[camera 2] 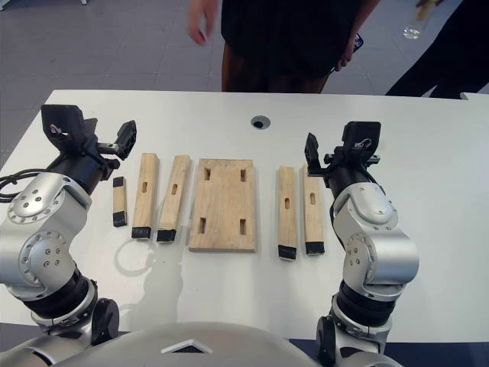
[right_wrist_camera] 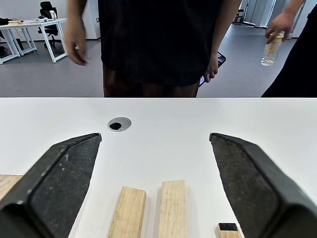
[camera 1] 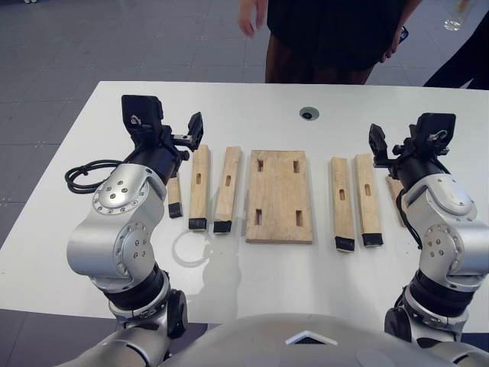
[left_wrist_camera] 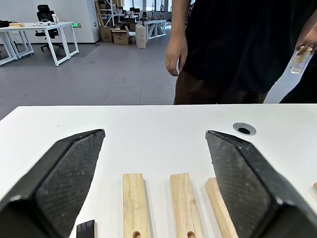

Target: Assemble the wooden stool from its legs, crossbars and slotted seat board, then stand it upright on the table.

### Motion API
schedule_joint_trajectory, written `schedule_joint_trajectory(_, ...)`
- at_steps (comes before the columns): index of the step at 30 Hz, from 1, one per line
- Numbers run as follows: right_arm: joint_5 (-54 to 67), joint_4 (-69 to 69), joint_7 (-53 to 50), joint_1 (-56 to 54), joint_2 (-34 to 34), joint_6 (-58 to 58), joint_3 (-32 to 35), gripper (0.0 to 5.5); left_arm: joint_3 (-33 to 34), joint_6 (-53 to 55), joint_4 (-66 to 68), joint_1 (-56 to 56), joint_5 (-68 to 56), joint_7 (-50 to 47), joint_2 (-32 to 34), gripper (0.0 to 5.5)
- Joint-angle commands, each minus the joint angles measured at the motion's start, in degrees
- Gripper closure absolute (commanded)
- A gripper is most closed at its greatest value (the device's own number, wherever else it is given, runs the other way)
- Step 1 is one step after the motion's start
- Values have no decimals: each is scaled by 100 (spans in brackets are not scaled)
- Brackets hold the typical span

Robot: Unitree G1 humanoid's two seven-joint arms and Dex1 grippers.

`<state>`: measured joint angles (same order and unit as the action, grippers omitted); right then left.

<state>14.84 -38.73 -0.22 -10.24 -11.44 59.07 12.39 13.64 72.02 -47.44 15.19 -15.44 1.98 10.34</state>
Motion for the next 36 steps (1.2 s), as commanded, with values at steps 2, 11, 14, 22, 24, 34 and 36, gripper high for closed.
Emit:
schedule_joint_trajectory(2, -8, -14, 13, -15, 6, 25, -15, 147, -53, 17, 12, -14, 5, 18, 37, 172)
schedule_joint_trajectory(11, -23, 84, -35, -83, 61, -29, 15, 147, 7, -61, 146, 109, -43, 26, -47, 172)
schedule_joint_trajectory(14, -17, 72, -46, -78, 64, -24, 19, 147, 8, -63, 156, 121, -38, 19, -40, 172)
schedule_joint_trajectory(22, -12, 78, -69, -110, 66, -8, 20, 147, 11, -8, 134, 117, -26, 3, -25, 172)
schedule_joint_trajectory(24, -8, 107, -62, -136, 58, -13, 21, 147, 22, -5, 126, 119, -20, -20, -60, 172)
schedule_joint_trajectory(34, 1, 158, 37, -158, -66, 2, 55, 147, -14, 26, 50, 51, 49, -105, -117, 172)
schedule_joint_trajectory(36, -1, 159, 45, -165, -67, 4, 52, 147, -14, 27, 53, 55, 42, -110, -119, 172)
